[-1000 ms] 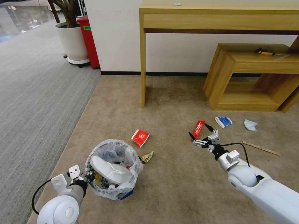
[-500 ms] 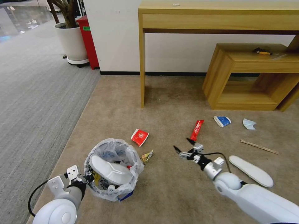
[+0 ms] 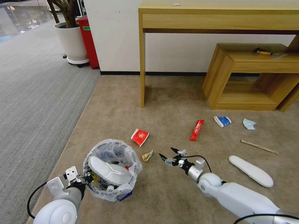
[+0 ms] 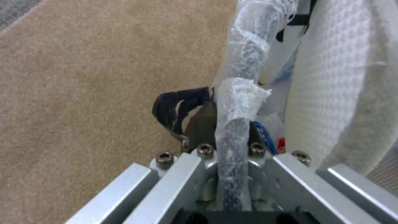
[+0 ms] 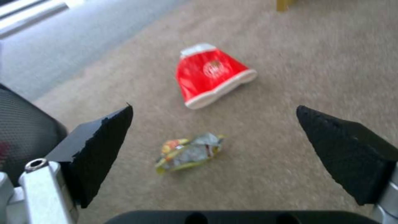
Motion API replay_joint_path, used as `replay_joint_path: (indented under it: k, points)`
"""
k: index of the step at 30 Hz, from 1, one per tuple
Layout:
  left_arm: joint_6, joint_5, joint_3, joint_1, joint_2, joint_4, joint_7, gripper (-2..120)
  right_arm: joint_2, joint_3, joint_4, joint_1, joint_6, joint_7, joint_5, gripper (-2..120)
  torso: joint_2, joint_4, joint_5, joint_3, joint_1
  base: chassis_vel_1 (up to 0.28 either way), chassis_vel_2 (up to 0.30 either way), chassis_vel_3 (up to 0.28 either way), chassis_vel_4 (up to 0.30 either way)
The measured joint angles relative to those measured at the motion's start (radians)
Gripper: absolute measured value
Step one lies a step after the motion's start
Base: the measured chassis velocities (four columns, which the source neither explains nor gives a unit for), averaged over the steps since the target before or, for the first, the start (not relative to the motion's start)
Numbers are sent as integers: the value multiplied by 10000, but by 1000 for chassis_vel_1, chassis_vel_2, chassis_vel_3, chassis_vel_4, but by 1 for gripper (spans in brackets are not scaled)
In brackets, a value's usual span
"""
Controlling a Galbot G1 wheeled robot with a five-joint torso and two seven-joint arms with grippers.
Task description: Pick up the trash bin and place the garbage on the floor into it.
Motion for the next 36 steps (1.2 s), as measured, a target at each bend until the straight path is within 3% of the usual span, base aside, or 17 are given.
replay_joint_path:
  k: [14, 26, 36]
  points:
    - [0, -107, 90, -94, 83, -186, 6, 0, 1202, -110, -1786, 502, -682, -262, 369, 100, 0, -2, -1, 0, 0, 0, 0, 0, 0]
    - [0, -237, 3, -99, 211, -220, 9, 0, 3027, 95, -2804, 508, -905, -589, 712, 98, 0, 0, 0, -1, 0, 0, 0, 0, 0]
    - [0, -291, -23, -221, 332, -54, 4, 0, 3517, 215, -3304, 454, -927, -197, 495, 95, 0, -2, 1, -1, 0, 0, 0, 0, 0]
